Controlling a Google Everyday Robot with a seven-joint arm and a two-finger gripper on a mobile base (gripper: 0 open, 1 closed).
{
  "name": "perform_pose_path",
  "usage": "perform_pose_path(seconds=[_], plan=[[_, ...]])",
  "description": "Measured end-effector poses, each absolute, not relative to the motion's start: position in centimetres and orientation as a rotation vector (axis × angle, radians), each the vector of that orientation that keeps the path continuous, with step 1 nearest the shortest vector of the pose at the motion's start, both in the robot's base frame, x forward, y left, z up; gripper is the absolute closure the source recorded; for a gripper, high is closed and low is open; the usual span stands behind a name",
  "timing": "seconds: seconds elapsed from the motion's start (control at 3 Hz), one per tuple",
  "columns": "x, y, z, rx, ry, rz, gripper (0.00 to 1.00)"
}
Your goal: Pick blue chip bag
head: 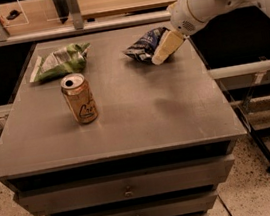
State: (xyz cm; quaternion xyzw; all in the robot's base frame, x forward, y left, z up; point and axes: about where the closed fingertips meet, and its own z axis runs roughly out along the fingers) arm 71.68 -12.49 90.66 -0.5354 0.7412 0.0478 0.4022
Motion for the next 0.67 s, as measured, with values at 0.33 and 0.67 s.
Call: perform_pose_path(seconds=[0.33, 0.67], plan=[[74.4, -11.9, 89.9, -1.433, 1.864, 0.115, 0.0], [75.9, -11.5, 88.6, -1.553, 1.853, 0.113, 0.0]])
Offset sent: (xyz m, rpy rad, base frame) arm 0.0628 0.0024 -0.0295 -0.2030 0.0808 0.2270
